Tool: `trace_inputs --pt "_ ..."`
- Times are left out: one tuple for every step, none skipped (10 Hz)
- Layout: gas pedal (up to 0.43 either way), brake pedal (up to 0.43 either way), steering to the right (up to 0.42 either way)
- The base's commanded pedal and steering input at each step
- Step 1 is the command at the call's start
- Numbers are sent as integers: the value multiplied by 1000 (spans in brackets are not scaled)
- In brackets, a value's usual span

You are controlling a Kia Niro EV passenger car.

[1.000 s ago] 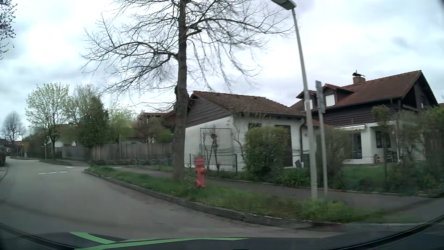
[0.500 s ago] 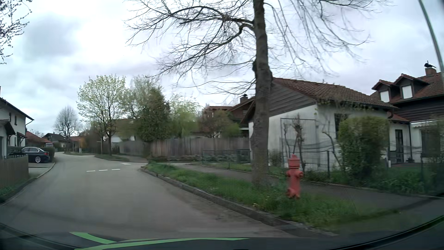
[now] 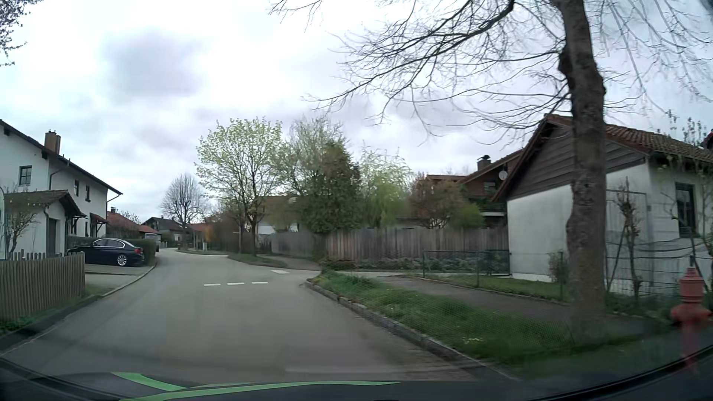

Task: Follow the waypoints while adhering to traffic rules and regulations

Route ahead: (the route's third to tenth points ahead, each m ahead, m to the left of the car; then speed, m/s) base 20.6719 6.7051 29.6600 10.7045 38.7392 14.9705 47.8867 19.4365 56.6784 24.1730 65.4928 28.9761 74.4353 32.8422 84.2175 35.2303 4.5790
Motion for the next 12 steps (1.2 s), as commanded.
trace_inputs --pt "138 0 -256" --pt "138 0 -227" --pt "138 0 -205" --pt "130 0 -183" --pt "98 0 -166" --pt "59 0 -156" --pt "8 0 -143" --pt "0 0 -127" --pt "0 0 -116" --pt "0 0 -110" --pt "0 0 -109" --pt "0 0 -106"
